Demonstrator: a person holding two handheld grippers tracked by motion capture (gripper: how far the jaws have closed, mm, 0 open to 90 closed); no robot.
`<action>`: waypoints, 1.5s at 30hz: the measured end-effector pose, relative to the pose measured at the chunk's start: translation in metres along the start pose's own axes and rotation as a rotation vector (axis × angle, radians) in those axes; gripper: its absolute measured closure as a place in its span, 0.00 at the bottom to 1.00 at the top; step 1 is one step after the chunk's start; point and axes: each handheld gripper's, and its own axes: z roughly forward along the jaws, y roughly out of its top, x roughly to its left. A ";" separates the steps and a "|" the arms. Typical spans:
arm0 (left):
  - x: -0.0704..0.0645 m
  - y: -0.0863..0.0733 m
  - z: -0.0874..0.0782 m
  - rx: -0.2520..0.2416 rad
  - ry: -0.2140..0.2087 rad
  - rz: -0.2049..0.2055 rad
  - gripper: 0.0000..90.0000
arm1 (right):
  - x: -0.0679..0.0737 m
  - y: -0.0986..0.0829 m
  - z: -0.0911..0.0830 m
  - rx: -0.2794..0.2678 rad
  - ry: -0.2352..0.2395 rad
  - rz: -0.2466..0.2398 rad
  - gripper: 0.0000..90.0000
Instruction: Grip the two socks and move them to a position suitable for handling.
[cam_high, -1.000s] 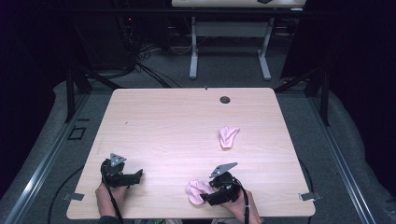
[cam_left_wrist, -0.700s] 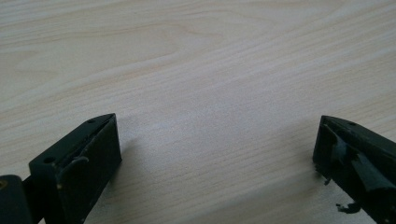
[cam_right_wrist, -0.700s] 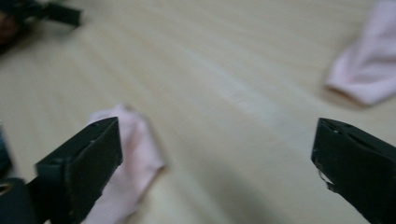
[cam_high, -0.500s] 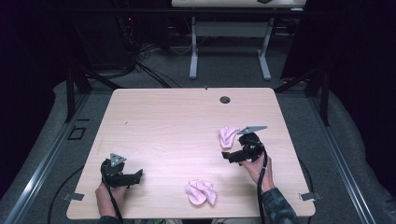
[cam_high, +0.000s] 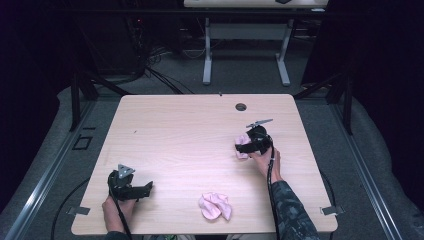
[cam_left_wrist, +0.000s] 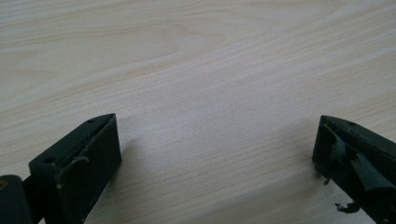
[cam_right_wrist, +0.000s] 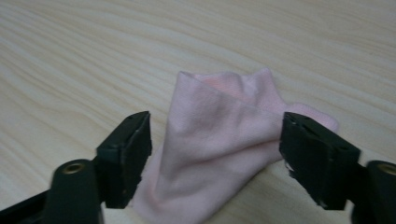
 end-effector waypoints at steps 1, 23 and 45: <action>0.000 0.000 0.000 0.000 0.000 0.000 0.01 | 0.000 0.000 0.004 0.008 0.002 -0.002 0.34; 0.000 0.000 0.000 -0.001 0.000 0.000 0.01 | 0.071 -0.003 -0.054 -0.105 0.164 -0.145 0.90; -0.035 0.018 -0.035 -0.062 -0.136 -0.019 0.00 | 0.080 -0.057 -0.078 -0.086 0.203 -0.132 0.27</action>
